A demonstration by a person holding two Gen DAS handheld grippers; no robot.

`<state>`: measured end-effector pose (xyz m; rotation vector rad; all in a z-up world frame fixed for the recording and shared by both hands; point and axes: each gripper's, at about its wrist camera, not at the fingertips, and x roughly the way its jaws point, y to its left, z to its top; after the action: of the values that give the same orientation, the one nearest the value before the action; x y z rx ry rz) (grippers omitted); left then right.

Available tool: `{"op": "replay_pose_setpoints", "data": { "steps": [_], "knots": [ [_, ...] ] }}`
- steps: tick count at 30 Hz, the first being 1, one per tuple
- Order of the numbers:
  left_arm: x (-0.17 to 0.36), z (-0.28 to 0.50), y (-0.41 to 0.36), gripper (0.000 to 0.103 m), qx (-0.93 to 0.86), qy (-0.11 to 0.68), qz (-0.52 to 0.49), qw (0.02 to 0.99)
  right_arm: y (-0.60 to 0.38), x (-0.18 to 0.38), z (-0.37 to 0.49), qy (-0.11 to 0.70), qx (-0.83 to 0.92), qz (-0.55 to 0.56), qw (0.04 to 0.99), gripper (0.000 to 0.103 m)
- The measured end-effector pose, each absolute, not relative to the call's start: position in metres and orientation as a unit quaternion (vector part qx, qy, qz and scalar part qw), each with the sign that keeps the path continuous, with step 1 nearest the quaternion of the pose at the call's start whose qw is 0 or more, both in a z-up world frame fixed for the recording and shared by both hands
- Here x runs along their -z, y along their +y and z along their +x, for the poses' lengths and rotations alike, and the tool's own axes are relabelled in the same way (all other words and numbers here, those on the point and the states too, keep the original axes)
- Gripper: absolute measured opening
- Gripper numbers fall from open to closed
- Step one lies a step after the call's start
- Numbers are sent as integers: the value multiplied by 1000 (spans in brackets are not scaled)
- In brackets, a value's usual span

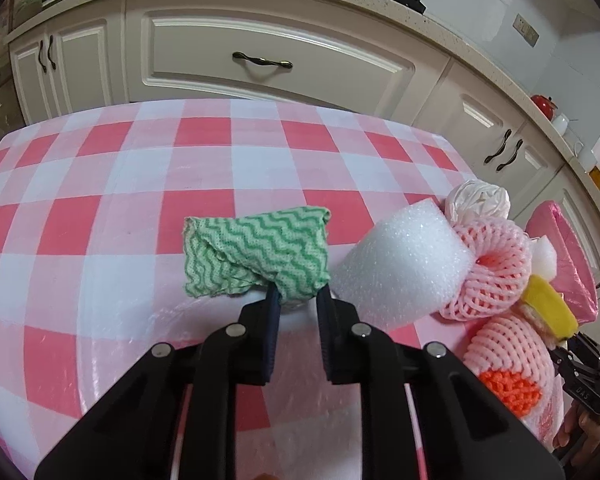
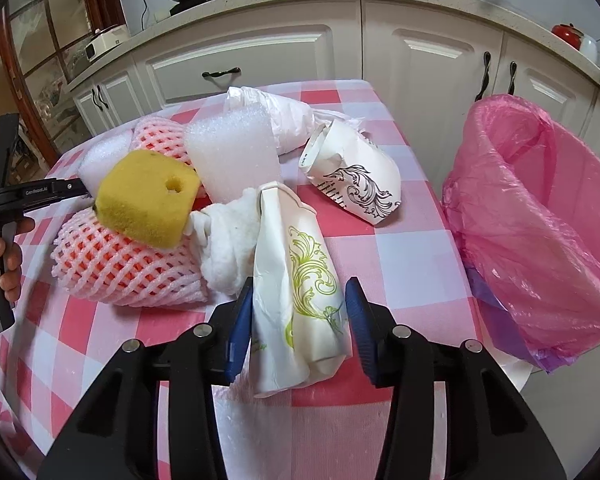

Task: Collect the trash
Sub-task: 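Grasp the green-and-white cloth with the left tool while the right tool grasps the paper wrapper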

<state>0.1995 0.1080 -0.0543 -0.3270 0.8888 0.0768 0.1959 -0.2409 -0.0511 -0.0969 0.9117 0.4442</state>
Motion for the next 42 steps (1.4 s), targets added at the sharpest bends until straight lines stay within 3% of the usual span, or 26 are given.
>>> {"op": "replay_pose_setpoints", "data": {
  "steps": [20, 24, 29, 31, 42],
  "knots": [
    [19, 148, 98, 17, -44, 397, -159, 903, -268, 34, 169, 431, -212, -31, 877, 45],
    [18, 144, 96, 17, -43, 397, -157, 903, -272, 45, 162, 441, -204, -36, 873, 61],
    [16, 142, 93, 17, -43, 395, -157, 904, -277, 57, 158, 450, -203, -39, 869, 61],
    [16, 141, 92, 17, -43, 395, -156, 904, -278, 61, 158, 452, -204, -39, 867, 44],
    [-4, 140, 75, 17, -31, 379, -143, 914, -304, 35, 155, 420, -189, -20, 888, 41]
  ]
}}
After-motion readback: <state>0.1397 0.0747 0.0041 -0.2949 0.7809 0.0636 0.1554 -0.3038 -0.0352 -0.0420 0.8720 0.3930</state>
